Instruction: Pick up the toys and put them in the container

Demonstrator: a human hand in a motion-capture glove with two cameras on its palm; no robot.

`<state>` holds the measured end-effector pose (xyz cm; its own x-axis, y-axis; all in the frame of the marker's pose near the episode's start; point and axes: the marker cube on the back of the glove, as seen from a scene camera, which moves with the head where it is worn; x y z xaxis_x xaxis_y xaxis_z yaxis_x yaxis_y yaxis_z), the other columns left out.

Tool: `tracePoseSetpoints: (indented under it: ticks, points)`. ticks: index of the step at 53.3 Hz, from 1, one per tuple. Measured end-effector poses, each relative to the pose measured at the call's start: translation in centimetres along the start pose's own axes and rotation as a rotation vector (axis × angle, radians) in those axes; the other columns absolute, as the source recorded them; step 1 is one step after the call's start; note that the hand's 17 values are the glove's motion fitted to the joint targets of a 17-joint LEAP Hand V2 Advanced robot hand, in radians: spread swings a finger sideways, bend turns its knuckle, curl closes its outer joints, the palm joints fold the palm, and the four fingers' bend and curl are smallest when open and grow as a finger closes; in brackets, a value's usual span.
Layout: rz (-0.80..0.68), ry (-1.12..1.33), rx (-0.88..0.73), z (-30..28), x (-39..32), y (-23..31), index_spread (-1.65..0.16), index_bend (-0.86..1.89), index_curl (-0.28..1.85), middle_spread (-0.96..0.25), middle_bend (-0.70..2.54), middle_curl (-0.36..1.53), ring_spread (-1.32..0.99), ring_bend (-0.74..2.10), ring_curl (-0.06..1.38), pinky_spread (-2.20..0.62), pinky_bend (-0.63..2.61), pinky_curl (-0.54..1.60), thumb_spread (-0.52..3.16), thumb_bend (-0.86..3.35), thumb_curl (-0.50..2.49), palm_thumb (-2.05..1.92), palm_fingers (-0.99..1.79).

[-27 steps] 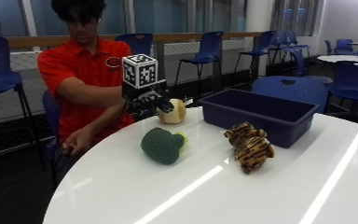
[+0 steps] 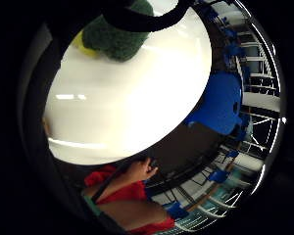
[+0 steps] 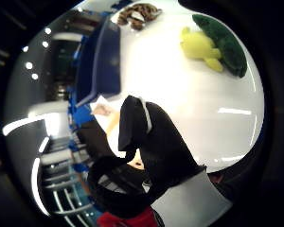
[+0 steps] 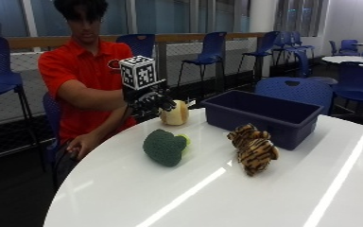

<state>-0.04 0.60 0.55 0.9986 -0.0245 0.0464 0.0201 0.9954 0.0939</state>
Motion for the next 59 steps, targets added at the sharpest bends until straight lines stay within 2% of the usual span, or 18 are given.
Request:
tracePoseSetpoints:
  ticks: [30,59]
  points:
    - [-0.018,-0.006,0.035,0.3,-0.8,0.1,-0.27,0.15,0.26,-0.07,0.15,0.21,-0.05,0.18,0.18,0.02,0.68,0.31,1.27,-0.06,0.13,-0.09,-0.13]
    - [-0.23,-0.057,0.016,3.9,-9.4,3.6,-0.28,0.16,0.28,-0.08,0.16,0.24,-0.05,0.18,0.21,0.02,0.67,0.33,1.11,-0.11,0.08,-0.17,-0.11]
